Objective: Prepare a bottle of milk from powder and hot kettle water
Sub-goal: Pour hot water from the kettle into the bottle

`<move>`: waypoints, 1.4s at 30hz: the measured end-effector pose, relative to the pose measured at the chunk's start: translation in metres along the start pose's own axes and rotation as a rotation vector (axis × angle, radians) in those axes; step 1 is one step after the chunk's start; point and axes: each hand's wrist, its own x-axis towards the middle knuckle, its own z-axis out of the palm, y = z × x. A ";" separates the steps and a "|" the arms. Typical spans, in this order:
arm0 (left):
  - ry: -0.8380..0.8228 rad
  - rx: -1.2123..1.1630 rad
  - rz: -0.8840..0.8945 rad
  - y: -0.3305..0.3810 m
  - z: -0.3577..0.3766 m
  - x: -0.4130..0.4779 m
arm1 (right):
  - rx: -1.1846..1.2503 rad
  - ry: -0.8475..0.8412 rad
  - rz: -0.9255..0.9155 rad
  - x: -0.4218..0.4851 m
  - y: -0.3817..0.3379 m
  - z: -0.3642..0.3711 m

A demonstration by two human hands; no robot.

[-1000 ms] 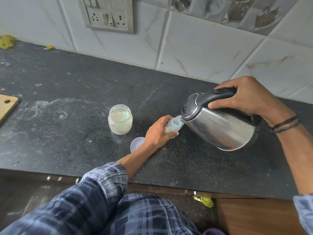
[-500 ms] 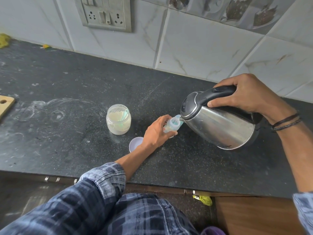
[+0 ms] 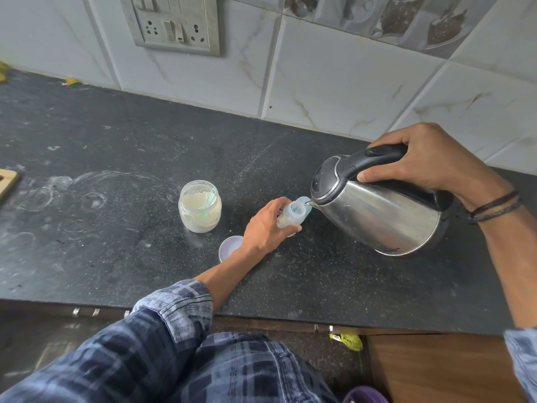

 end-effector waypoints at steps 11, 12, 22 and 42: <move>-0.001 0.001 -0.006 -0.002 0.001 0.002 | -0.011 0.001 0.001 -0.002 -0.001 -0.004; -0.001 0.001 -0.005 -0.002 0.002 0.002 | -0.014 0.003 -0.001 -0.002 -0.001 -0.004; 0.005 0.007 0.005 -0.002 0.001 0.001 | -0.041 -0.004 0.002 -0.001 -0.003 -0.007; 0.002 0.029 0.013 -0.003 0.001 0.003 | -0.064 -0.021 0.000 0.003 -0.008 -0.008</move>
